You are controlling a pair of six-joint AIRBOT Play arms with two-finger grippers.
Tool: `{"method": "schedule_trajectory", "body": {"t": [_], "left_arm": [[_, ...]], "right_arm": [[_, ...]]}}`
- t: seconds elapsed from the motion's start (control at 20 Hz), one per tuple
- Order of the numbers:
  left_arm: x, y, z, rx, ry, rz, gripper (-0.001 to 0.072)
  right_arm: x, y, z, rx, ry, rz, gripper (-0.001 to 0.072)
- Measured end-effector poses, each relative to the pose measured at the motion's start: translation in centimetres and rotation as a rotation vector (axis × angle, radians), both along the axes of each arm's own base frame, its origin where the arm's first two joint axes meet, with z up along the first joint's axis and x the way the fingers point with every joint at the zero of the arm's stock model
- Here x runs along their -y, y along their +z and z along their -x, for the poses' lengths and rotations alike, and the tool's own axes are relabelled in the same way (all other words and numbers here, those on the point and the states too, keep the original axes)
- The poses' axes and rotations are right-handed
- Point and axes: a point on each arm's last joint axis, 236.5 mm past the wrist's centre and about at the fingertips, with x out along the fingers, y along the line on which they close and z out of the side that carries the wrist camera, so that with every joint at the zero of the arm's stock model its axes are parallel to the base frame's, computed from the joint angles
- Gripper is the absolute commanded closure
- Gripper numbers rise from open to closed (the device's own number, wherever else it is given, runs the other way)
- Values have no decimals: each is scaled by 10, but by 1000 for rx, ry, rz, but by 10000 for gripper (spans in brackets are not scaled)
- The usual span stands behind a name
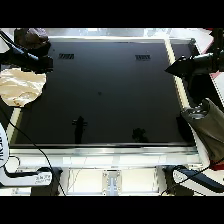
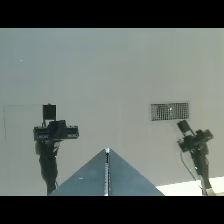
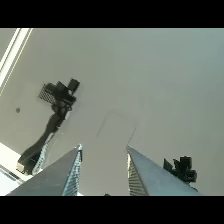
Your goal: Fold the shirts.
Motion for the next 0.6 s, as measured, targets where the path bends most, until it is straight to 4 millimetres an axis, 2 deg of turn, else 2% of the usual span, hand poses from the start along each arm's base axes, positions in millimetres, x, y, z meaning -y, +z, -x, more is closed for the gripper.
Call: {"method": "schedule_trajectory", "body": {"t": [0.05,0.15,0.2,0.3,0.35,0.45,0.5,0.55,0.6], "left_arm": [[0,0,-1,1,1,0,642],[-5,0,-7,22,14,-14,206],[-12,0,-13,41,29,-37,135],[-40,2,-25,90,76,-139,133],[-61,4,-32,121,108,-216,133],[-113,11,-42,166,212,-371,120],[-140,13,-44,176,273,-434,63],[-169,12,-44,177,338,-485,-13],[-197,7,-43,163,405,-514,-12]], "right_arm": [[1,2,-4,17,-9,-3,399],[2,9,-14,61,-33,-12,399],[3,13,-19,85,-47,-18,399],[6,20,-27,125,-69,-25,399],[7,22,-30,138,-77,-27,399],[8,25,-33,155,-87,-30,355],[8,27,-35,164,-92,-32,321],[8,28,-36,169,-95,-33,209],[9,29,-37,174,-97,-35,121]]}}
